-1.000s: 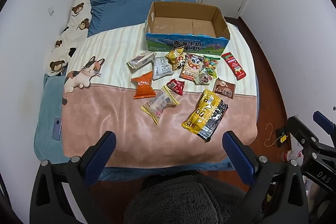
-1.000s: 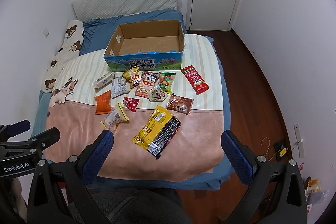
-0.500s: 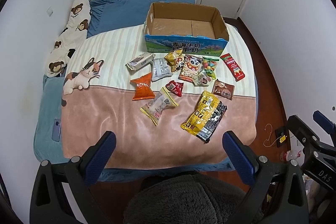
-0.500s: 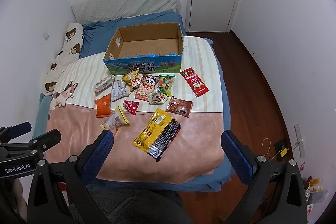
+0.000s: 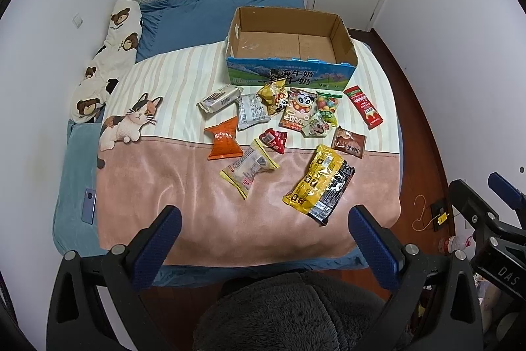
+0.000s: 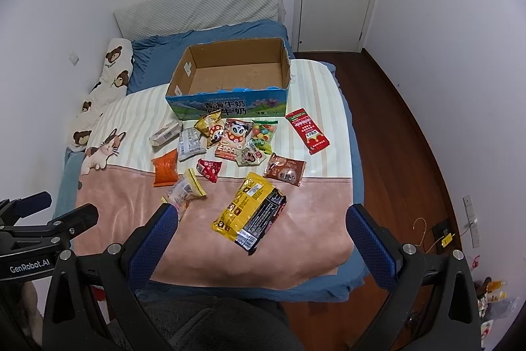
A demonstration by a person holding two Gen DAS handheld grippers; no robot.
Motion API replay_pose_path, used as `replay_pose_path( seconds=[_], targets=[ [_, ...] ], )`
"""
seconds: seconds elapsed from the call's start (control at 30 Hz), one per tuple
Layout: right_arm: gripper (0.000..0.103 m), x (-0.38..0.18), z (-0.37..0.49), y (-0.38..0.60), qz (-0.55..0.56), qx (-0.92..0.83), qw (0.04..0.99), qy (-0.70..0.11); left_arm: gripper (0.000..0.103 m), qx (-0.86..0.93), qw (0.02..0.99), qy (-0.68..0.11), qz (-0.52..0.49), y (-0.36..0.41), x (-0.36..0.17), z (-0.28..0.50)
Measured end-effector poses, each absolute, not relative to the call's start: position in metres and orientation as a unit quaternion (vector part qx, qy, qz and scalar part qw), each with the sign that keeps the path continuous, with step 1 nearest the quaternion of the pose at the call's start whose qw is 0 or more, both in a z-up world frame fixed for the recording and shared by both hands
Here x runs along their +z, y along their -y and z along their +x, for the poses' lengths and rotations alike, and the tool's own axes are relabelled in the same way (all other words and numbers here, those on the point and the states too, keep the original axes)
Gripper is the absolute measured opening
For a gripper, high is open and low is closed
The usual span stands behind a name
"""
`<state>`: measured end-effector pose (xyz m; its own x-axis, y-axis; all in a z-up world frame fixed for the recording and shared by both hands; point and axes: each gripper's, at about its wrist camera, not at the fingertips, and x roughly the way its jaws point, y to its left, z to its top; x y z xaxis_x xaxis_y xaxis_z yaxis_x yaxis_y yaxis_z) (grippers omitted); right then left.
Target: Organize snacks
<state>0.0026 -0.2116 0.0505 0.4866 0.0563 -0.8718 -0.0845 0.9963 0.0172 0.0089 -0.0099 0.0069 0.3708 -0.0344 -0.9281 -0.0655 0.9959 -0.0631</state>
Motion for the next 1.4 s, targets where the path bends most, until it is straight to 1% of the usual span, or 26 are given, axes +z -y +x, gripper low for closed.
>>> replay_pose_path(
  seconds=[0.13, 0.2, 0.27, 0.37, 0.47, 0.6, 0.73, 0.93, 1.07, 1.1, 1.13, 1.17, 1.2, 1.23, 1.4],
  targets=[
    [0.103, 0.040, 0.008, 0.216, 0.001, 0.036, 0.860, -0.509, 0.103, 0.014, 0.828, -0.558, -0.045, 0.009, 0.004, 0.011],
    [0.103, 0.026, 0.015, 0.219, 0.018, 0.033, 0.852, -0.522, 0.103, 0.023, 0.831, -0.554, -0.044, 0.002, -0.004, 0.015],
    [0.103, 0.000, 0.027, 0.224, 0.045, 0.030, 0.840, -0.540, 0.103, 0.042, 0.833, -0.550, -0.035, -0.005, -0.019, 0.026],
    [0.103, -0.047, 0.048, 0.230, 0.080, 0.021, 0.818, -0.570, 0.103, 0.065, 0.827, -0.558, -0.004, -0.012, -0.051, 0.048],
    [0.103, -0.107, 0.072, 0.232, 0.119, 0.009, 0.786, -0.607, 0.103, 0.074, 0.823, -0.562, 0.035, -0.020, -0.084, 0.067],
    [0.103, -0.179, 0.094, 0.230, 0.161, -0.007, 0.750, -0.642, 0.103, 0.065, 0.799, -0.591, 0.090, -0.025, -0.135, 0.094],
    [0.103, -0.239, 0.109, 0.225, 0.179, -0.014, 0.717, -0.674, 0.103, 0.042, 0.767, -0.625, 0.141, -0.022, -0.189, 0.121],
    [0.103, -0.288, 0.112, 0.220, 0.195, -0.028, 0.685, -0.702, 0.103, -0.013, 0.720, -0.661, 0.211, 0.001, -0.261, 0.147],
    [0.103, -0.307, 0.117, 0.217, 0.202, -0.030, 0.676, -0.708, 0.102, -0.057, 0.689, -0.690, 0.211, 0.011, -0.295, 0.159],
    [0.103, -0.311, 0.119, 0.215, 0.206, -0.028, 0.673, -0.710, 0.095, -0.065, 0.688, -0.692, 0.209, 0.012, -0.299, 0.161],
    [0.103, -0.315, 0.121, 0.213, 0.209, -0.025, 0.671, -0.711, 0.079, -0.074, 0.686, -0.694, 0.204, 0.013, -0.304, 0.164],
    [0.103, -0.319, 0.124, 0.211, 0.207, -0.023, 0.671, -0.711, 0.071, -0.077, 0.686, -0.697, 0.195, 0.013, -0.306, 0.166],
    [0.103, -0.322, 0.127, 0.210, 0.204, -0.024, 0.671, -0.712, 0.060, -0.080, 0.686, -0.701, 0.180, 0.012, -0.307, 0.167],
    [0.103, -0.327, 0.129, 0.208, 0.199, -0.028, 0.671, -0.714, 0.054, -0.080, 0.687, -0.706, 0.154, 0.009, -0.308, 0.168],
    [0.103, -0.355, 0.143, 0.203, 0.203, -0.054, 0.651, -0.729, 0.053, -0.030, 0.680, -0.732, 0.006, -0.025, -0.309, 0.158]
  ],
)
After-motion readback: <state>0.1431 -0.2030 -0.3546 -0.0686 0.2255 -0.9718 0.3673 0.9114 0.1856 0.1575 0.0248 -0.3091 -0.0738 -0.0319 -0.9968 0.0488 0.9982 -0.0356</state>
